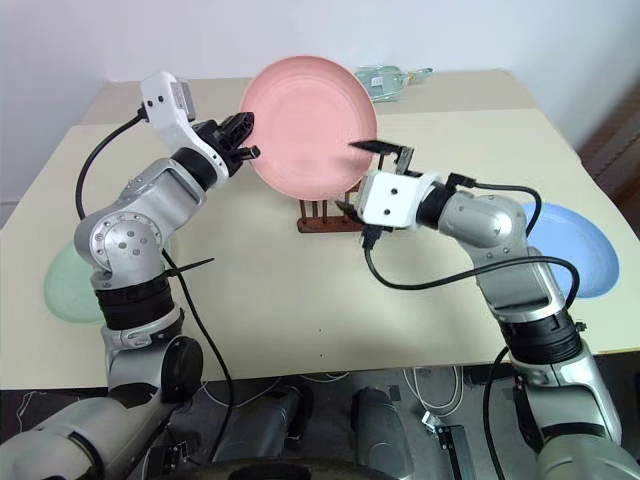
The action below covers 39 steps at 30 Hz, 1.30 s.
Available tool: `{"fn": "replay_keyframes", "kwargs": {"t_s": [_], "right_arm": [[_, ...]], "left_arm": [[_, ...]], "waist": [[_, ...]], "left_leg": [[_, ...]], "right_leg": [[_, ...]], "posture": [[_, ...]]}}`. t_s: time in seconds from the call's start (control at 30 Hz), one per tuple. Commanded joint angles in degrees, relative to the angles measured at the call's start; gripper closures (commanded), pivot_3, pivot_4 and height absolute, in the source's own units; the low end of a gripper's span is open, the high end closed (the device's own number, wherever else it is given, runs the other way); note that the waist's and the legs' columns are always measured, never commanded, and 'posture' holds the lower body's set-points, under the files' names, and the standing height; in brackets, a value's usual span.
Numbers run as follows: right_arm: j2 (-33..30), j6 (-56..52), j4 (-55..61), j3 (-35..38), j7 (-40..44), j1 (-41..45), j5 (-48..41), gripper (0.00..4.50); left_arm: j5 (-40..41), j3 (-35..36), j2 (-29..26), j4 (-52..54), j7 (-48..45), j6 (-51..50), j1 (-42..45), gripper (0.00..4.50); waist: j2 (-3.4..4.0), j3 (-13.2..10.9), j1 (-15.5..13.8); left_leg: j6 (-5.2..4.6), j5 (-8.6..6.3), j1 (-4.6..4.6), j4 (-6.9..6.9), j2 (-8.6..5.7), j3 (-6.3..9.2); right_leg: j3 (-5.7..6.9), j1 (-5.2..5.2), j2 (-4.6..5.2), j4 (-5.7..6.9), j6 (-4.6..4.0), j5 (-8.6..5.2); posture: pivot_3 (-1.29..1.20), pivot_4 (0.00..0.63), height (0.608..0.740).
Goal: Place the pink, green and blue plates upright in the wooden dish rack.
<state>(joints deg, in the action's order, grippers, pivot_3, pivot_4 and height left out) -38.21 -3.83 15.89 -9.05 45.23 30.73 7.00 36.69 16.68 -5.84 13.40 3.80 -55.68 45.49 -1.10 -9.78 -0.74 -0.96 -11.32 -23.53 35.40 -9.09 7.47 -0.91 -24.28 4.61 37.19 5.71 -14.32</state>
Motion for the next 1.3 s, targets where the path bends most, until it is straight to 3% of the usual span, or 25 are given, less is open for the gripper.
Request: {"fn": "replay_keyframes", "kwargs": {"t_s": [0.03,0.1,0.2,0.43,0.47,0.57,0.67,0.77,0.87,0.93,1.03,1.17,1.3], "right_arm": [[1.88,0.99,0.87,-2.41,-2.65,1.07,3.90,0.09],[2.41,2.37,-1.11,-3.98,-4.80,1.93,7.85,0.09],[2.31,4.87,-4.90,-5.47,-7.96,3.20,12.87,0.86],[1.48,8.23,-7.25,-4.57,-9.80,2.80,15.54,4.41],[1.48,8.54,-7.37,-4.41,-10.05,2.74,15.76,4.47],[1.63,9.51,-7.67,-3.94,-11.28,2.68,16.63,4.50],[1.74,9.92,-8.05,-3.24,-12.61,2.56,16.88,4.50],[1.68,9.65,-8.33,-1.09,-14.14,2.55,15.60,4.50],[2.61,7.75,-8.21,3.02,-14.39,3.10,10.82,4.50],[4.67,4.31,-7.36,7.57,-13.59,3.98,3.41,4.50],[8.97,-9.89,-3.14,15.58,-10.03,4.39,-14.77,4.50],[9.37,-22.73,1.93,20.32,-6.51,2.90,-29.64,4.50],[9.03,-29.97,1.58,22.81,-6.04,1.93,-37.55,4.50]], "left_arm": [[1.30,-0.73,0.58,2.12,-0.29,1.00,2.72,4.18],[1.80,-0.90,1.41,2.68,0.30,0.47,3.12,4.18],[2.29,-1.53,2.72,4.16,1.13,-0.43,2.65,4.18],[3.13,-1.48,3.11,5.22,1.44,-0.71,1.80,4.18],[3.33,-1.48,3.09,5.22,1.13,-0.49,1.76,4.18],[5.18,0.88,4.70,5.02,1.61,1.97,2.59,3.39],[5.51,5.92,5.93,3.46,4.05,9.58,5.47,1.97],[1.53,9.28,2.92,0.28,5.86,18.34,7.79,1.97],[-2.15,7.61,-2.50,-1.70,2.76,21.37,6.39,1.97],[-6.15,2.66,-8.45,-2.37,-3.03,21.84,2.63,1.97],[-9.44,-7.06,-16.42,-0.14,-15.78,22.80,-6.62,1.97],[-6.39,-13.26,-20.64,5.56,-28.51,22.56,-15.32,1.97],[-2.94,-20.04,-24.46,12.88,-39.53,19.93,-22.87,1.97]], "waist": [[0.00,0.00,-0.02],[0.00,0.00,-0.05],[0.00,0.00,-0.06],[0.00,0.00,0.03],[0.00,0.00,0.01],[0.00,0.00,-0.05],[-0.02,-0.01,-0.10],[-0.03,-0.02,0.13],[-0.01,-0.01,0.01],[-0.01,-0.01,-0.01],[0.02,0.00,-0.06],[0.03,-0.02,-0.04],[0.14,-0.03,0.33]], "left_leg": [[0.00,0.00,0.00,0.00,0.00,0.00],[0.01,0.01,0.00,0.00,0.00,0.00],[0.02,0.01,0.00,0.01,-0.01,-0.01],[0.02,0.02,0.00,-0.01,0.00,-0.01],[0.03,0.02,0.00,-0.01,0.00,-0.01],[0.04,0.03,0.00,0.00,0.00,-0.01],[0.04,0.03,0.00,0.01,0.00,-0.01],[0.07,0.04,0.00,-0.02,0.01,-0.03],[0.08,0.05,0.02,-0.09,0.01,-0.07],[0.06,0.06,0.02,-0.09,0.01,-0.06],[-0.04,0.11,0.02,-0.11,0.00,-0.06],[-0.40,-0.11,0.00,-0.11,-0.02,-0.01],[-0.44,-0.24,-0.02,-0.23,0.02,-0.03]], "right_leg": [[0.00,0.00,0.00,0.00,0.00,0.00],[0.00,0.00,0.00,0.00,0.00,0.00],[0.00,0.00,0.01,0.00,0.00,0.00],[-0.01,-0.02,-0.01,0.00,0.00,0.00],[-0.01,-0.03,-0.02,0.01,0.00,0.00],[-0.01,-0.02,-0.01,0.01,0.00,0.00],[-0.01,-0.01,-0.01,0.00,0.00,0.00],[-0.02,-0.03,-0.02,0.00,0.00,0.00],[-0.06,-0.05,-0.03,0.00,-0.01,0.00],[-0.07,-0.05,-0.04,0.00,-0.02,0.00],[-0.11,-0.04,-0.05,0.00,-0.03,0.02],[-0.10,-0.02,-0.01,-0.04,-0.05,0.02],[-0.13,-0.13,0.01,-0.04,-0.09,0.01]], "posture": [[0.00,0.150,0.727],[0.00,0.150,0.727],[0.00,0.150,0.727],[0.00,0.150,0.727],[0.00,0.150,0.727],[0.00,0.150,0.727],[0.00,0.150,0.727],[0.00,0.150,0.727],[0.00,0.150,0.727],[0.00,0.150,0.727],[0.00,0.150,0.727],[0.00,0.150,0.727],[0.00,0.150,0.727]]}}
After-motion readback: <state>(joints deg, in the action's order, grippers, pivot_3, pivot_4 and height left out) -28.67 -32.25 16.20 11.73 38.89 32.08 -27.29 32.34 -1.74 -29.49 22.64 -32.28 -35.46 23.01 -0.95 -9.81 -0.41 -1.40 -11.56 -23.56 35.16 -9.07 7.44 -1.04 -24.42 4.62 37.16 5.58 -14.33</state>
